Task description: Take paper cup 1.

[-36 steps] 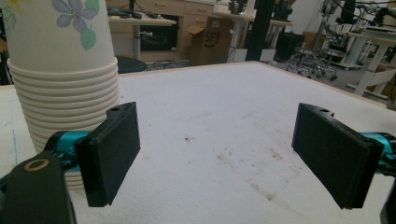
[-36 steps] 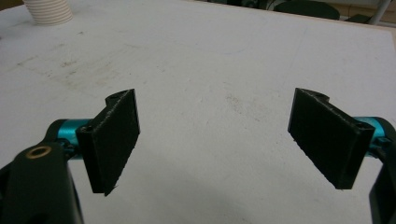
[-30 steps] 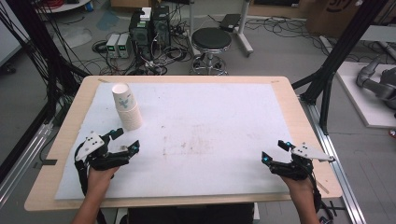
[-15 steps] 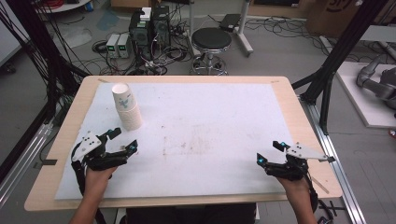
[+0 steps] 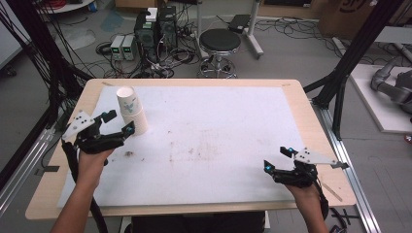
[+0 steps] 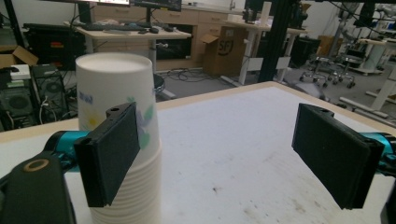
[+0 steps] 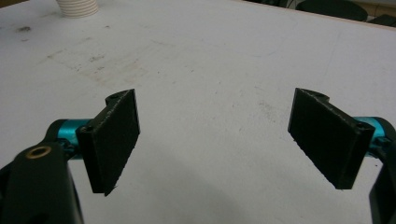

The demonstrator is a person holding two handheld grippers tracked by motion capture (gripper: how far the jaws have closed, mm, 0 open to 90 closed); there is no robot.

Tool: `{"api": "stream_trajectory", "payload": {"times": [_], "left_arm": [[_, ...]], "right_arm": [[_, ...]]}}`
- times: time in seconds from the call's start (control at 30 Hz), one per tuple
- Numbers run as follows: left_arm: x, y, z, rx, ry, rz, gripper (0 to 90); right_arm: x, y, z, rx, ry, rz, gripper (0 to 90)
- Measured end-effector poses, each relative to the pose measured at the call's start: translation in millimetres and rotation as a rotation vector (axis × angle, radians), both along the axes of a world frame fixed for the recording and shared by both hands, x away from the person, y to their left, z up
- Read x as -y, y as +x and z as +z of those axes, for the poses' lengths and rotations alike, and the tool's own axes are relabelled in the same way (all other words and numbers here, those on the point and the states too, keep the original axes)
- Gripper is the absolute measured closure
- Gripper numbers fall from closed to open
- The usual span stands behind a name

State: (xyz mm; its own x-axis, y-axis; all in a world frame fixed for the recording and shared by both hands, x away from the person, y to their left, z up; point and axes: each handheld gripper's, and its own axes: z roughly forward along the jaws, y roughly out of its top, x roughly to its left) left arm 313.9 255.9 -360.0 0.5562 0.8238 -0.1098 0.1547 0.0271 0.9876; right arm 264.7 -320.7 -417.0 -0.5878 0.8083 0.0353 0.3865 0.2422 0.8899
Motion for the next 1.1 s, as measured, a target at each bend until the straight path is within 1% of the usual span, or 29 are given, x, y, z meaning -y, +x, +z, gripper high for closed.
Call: {"api": "stream_trajectory", "payload": {"times": [0.07,0.17,0.4,0.43,0.5,0.53,0.63,0.77,0.87,1.0,1.03,1.1], "left_arm": [[-1.7,7.7,6.9,-0.005,0.019,0.012,15.1],[-4.3,17.3,13.3,-0.015,0.029,0.036,15.1],[-9.4,36.4,23.8,-0.045,0.069,0.073,15.1],[-9.9,39.2,25.2,-0.048,0.081,0.074,15.1],[-9.7,45.4,27.5,-0.055,0.089,0.078,15.1],[-9.4,48.6,28.3,-0.06,0.094,0.08,15.1],[-7.7,58.2,28.5,-0.078,0.106,0.08,15.1],[-6.3,71.4,27.2,-0.102,0.117,0.095,15.1],[-7.5,80.5,23.7,-0.126,0.114,0.112,15.1],[-7.0,90.4,19.4,-0.154,0.131,0.115,15.1],[-6.9,92.1,18.6,-0.155,0.133,0.112,15.4],[-6.6,96.1,15.9,-0.162,0.122,0.108,16.1]], "right_arm": [[-0.7,0.5,-0.1,0.001,-0.001,0.003,17.0],[-2.1,0.4,0.1,0.002,-0.001,0.011,17.1],[-2.8,0.7,-0.1,0.001,0.002,0.02,17.0],[-2.8,0.7,-0.1,0.001,0.002,0.02,17.0],[-3.8,0.5,0.0,-0.004,0.003,0.021,17.1],[-4.1,0.9,-0.1,0.002,0.001,0.026,17.1],[-5.0,1.5,-0.3,0.003,-0.001,0.031,17.1],[-5.6,1.1,-0.2,-0.001,0.002,0.032,17.1],[-4.9,1.0,-0.3,0.001,0.005,0.033,17.1],[-3.7,0.5,-0.6,-0.005,0.007,0.028,17.1],[-3.4,0.7,-0.7,-0.006,0.006,0.029,17.1],[-3.5,0.5,-0.7,-0.008,0.007,0.029,17.1]]}}
